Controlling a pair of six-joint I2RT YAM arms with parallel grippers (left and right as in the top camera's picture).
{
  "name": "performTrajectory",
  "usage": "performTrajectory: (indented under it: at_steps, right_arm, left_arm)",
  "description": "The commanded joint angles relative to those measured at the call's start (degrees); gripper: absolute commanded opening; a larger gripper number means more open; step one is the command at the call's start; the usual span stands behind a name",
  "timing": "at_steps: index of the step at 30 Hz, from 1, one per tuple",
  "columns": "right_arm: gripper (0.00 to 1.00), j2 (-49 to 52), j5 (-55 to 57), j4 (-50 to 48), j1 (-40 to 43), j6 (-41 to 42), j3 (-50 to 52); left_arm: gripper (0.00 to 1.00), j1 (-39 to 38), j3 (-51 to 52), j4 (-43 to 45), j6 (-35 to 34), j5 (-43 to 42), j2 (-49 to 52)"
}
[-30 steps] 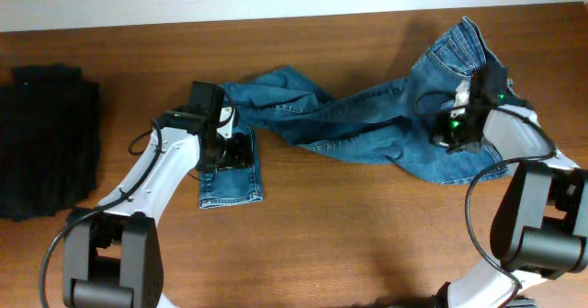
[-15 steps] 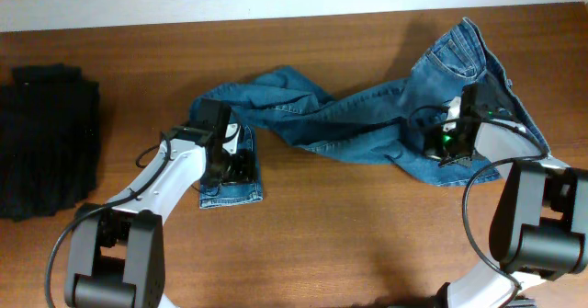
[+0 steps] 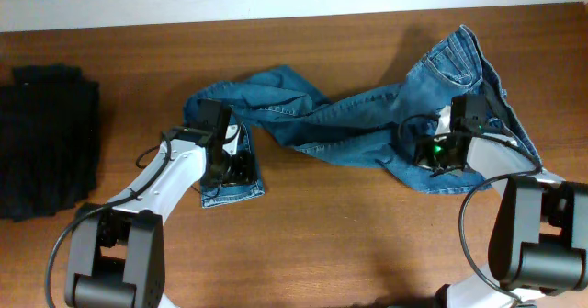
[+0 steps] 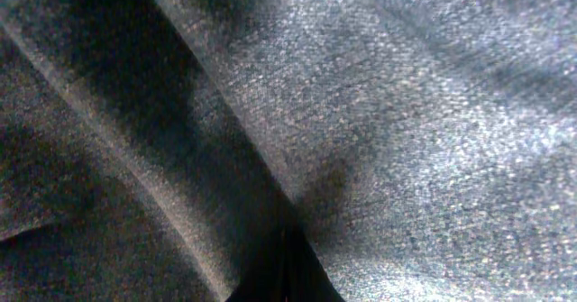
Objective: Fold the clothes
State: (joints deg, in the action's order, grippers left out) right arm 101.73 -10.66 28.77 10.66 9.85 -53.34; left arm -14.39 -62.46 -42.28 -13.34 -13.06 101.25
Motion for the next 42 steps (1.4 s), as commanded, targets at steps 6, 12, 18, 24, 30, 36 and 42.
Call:
performTrajectory:
  at_steps: [6, 12, 18, 24, 30, 36, 42]
  right_arm:
    - [0.04, 5.64, -2.75, 2.84, -1.7, 1.64, 10.78]
    - [0.04, 5.64, -5.25, 0.96, -1.7, 1.62, 12.04]
    - [0.05, 5.64, -5.25, 0.74, -1.7, 1.62, 12.02]
    - [0.05, 5.64, -5.27, 0.74, -1.7, 1.62, 12.04]
    - [0.05, 5.64, -5.29, 0.74, -1.7, 1.62, 12.02]
    - [0.05, 5.64, -5.29, 0.74, -1.7, 1.62, 12.02]
    - [0.05, 5.64, -5.33, 0.74, -1.7, 1.62, 12.02]
  left_arm:
    - [0.68, 0.02, 0.72, -0.11, -2.34, 5.25, -0.46]
    - [0.77, 0.0, 4.24, 4.57, -5.53, 6.82, -0.46]
    - [0.8, -0.37, 7.1, 6.58, -6.58, 7.02, -0.46]
    - [0.74, -0.37, 9.75, 8.09, -6.84, 9.49, -0.46]
    - [0.4, -0.37, 10.43, 8.92, -6.82, 9.51, -0.44]
    - [0.58, -1.36, 10.97, 9.92, -6.82, 12.39, -0.44]
    - [0.77, -3.8, 11.1, 9.97, -6.84, 15.37, -0.44]
